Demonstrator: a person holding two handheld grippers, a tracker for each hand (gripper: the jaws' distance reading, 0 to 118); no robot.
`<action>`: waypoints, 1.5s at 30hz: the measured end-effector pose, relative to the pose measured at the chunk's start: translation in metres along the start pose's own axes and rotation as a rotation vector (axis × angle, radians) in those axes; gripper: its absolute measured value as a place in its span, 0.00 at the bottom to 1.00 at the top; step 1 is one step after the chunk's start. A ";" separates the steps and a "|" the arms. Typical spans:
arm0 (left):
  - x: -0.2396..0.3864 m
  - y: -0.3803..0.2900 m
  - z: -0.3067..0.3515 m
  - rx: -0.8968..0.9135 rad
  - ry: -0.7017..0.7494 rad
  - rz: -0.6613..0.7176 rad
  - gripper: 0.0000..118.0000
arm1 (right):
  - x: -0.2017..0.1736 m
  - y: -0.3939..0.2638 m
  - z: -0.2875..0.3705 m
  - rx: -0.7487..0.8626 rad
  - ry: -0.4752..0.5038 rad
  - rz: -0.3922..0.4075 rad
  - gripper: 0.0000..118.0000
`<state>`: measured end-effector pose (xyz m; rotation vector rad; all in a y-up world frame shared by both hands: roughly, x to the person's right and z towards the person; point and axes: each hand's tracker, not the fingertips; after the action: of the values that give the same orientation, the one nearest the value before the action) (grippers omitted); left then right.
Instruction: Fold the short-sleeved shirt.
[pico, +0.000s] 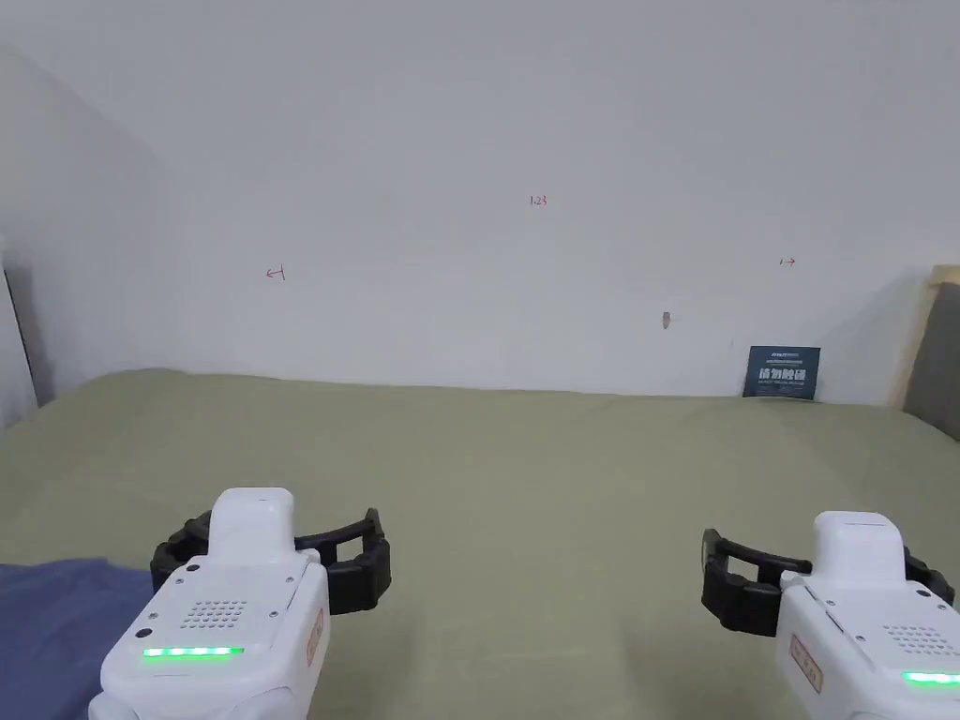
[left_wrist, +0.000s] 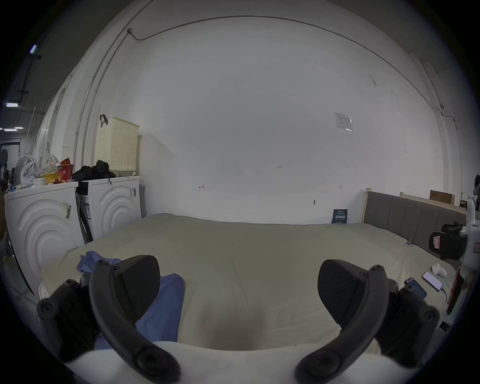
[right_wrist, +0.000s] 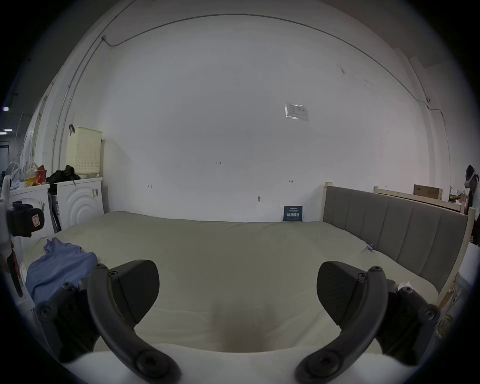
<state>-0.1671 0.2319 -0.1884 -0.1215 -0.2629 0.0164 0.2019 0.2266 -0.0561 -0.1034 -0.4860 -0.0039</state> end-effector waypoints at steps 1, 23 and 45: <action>0.000 0.000 -0.001 -0.002 0.004 0.001 1.00 | 0.000 0.000 0.000 -0.002 0.001 -0.003 1.00; 0.005 -0.006 0.001 0.006 -0.005 -0.003 1.00 | -0.001 0.000 -0.003 -0.014 0.012 0.002 1.00; 0.002 0.001 0.004 0.003 -0.007 0.003 1.00 | -0.001 0.003 -0.001 0.004 0.027 0.086 1.00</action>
<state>-0.1662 0.2335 -0.1839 -0.1192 -0.2694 0.0204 0.2018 0.2298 -0.0580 -0.1204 -0.4540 0.0798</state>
